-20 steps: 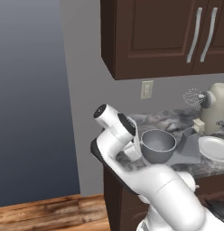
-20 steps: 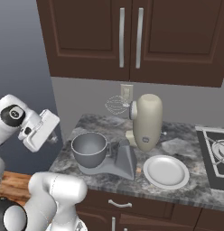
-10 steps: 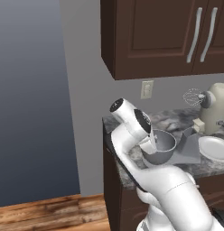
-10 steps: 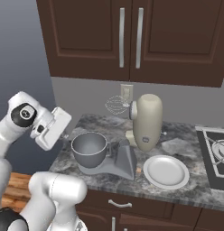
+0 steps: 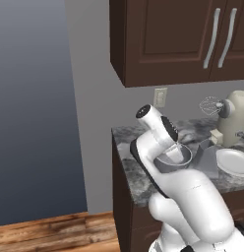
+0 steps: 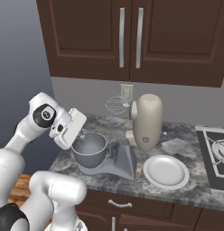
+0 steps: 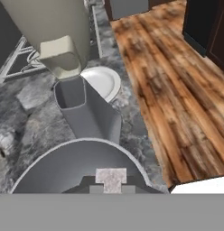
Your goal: Add butter and sugar cubes to the stand mixer bowl and then turn on the stand mixer to begin making frosting.
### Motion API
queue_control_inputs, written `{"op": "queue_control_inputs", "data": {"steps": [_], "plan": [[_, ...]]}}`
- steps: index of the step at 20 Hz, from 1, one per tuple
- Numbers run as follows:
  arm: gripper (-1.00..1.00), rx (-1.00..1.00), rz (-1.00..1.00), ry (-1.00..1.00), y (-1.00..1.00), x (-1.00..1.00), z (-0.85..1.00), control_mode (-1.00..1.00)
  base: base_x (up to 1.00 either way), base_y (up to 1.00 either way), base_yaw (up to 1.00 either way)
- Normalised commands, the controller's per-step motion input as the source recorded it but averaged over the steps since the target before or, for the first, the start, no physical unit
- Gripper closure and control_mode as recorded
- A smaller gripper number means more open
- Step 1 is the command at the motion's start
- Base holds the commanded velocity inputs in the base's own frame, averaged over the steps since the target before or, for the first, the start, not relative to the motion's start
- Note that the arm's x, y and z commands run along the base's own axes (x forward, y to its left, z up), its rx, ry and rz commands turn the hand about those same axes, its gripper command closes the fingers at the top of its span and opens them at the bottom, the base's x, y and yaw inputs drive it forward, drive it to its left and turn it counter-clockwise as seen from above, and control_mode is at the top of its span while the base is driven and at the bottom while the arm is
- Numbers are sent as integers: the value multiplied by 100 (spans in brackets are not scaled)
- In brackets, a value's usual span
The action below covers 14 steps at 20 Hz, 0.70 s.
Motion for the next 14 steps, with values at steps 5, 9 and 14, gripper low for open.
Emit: {"op": "queue_control_inputs", "data": {"steps": [5, 9, 14], "plan": [[100, 3, 0, 2, -24, 47, -16, -100, 0, 0, 0], [100, 2, 0, 1, -3, 26, -29, -100, 0, 0, 0], [100, 3, 0, 3, 0, 3, -42, -100, 0, 0, 0]]}}
